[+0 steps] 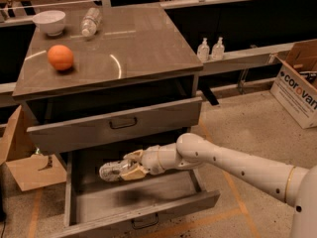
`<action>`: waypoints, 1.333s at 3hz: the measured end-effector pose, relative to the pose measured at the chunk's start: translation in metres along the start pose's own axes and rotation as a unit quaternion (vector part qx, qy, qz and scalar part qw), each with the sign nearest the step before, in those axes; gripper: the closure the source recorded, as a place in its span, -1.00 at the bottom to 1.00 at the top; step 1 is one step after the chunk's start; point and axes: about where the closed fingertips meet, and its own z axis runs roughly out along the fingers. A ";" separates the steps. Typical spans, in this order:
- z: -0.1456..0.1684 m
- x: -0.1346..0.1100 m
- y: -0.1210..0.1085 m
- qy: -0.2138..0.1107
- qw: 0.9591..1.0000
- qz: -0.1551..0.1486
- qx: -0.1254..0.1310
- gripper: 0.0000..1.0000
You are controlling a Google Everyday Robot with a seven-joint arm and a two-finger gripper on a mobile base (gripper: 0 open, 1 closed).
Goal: Place 7up can into middle drawer
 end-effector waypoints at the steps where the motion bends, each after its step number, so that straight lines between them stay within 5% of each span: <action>1: 0.015 0.025 -0.004 0.016 1.000 -0.014 -0.006 1.00; 3: 0.039 0.071 -0.001 0.034 0.999 -0.005 -0.015 1.00; 4: 0.047 0.085 -0.004 0.043 0.999 0.005 -0.019 0.67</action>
Offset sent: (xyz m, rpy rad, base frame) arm -0.0059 0.0020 -0.0905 -0.0608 0.0073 0.0530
